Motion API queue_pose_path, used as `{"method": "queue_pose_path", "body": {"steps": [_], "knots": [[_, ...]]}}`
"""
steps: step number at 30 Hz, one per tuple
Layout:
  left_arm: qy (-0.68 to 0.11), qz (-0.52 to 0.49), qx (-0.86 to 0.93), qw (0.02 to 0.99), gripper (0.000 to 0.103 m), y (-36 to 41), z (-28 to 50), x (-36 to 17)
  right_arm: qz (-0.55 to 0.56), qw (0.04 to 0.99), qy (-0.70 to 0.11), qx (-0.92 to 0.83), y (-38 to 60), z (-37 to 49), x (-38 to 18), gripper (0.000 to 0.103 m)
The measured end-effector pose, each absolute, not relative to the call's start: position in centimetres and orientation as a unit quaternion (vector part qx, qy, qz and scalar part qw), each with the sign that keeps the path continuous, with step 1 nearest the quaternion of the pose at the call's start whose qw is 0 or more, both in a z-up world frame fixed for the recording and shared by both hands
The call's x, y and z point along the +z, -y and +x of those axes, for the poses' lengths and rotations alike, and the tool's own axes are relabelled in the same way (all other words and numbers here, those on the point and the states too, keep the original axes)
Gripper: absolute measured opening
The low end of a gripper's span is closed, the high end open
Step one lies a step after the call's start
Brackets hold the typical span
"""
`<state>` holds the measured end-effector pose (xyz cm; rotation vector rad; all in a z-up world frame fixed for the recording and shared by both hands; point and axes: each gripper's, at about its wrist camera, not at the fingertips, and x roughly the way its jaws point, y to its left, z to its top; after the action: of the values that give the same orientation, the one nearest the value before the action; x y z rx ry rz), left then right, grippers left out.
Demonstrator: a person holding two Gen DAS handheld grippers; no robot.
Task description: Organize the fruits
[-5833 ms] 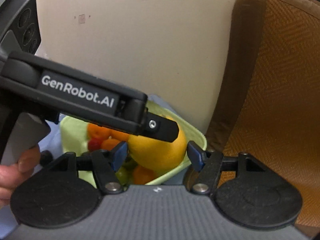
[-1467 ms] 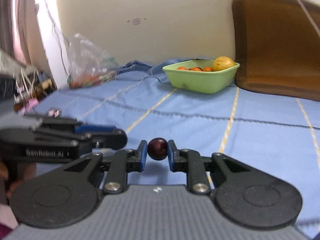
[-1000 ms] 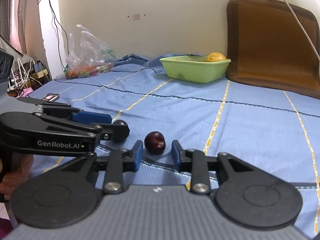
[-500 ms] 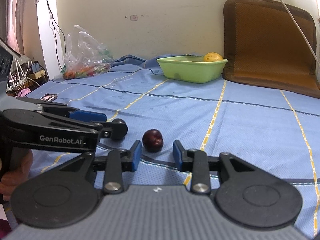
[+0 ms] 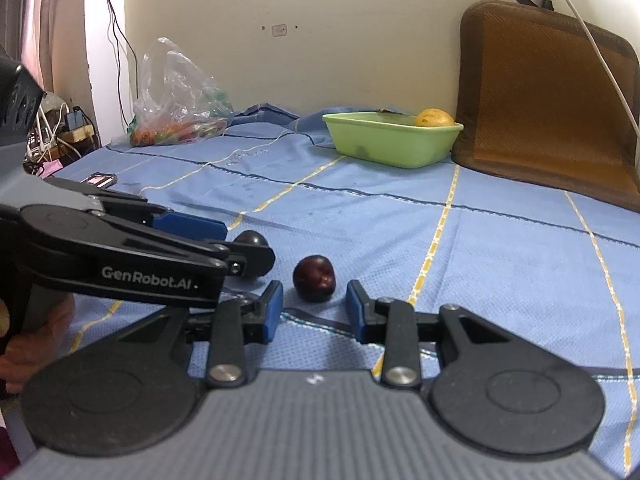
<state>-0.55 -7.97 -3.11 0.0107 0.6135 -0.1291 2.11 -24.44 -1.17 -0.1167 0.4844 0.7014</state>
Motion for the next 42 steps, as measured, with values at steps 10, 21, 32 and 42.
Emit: {"method": "queue_pose_path", "body": {"steps": [10,21,32,42], "knots": [[-0.302,0.007,-0.062,0.951,0.056,7.99,-0.47,-3.14,-0.057,0.91,-0.234,0.338,24.27,2.06,-1.18,0.038],[-0.302,0.01,-0.058,0.951,0.057,8.04,-0.52,-3.01,-0.054,0.912,-0.232,0.335,24.43,1.83,-1.15,0.039],[-0.302,0.013,-0.059,0.951,0.057,8.08,-0.5,-3.04,-0.052,0.911,-0.235,0.335,24.43,1.76,-1.13,0.039],[-0.303,0.012,-0.06,0.951,0.057,8.08,-0.36,-3.07,-0.047,0.909,-0.237,0.339,24.56,1.84,-1.17,0.036]]}}
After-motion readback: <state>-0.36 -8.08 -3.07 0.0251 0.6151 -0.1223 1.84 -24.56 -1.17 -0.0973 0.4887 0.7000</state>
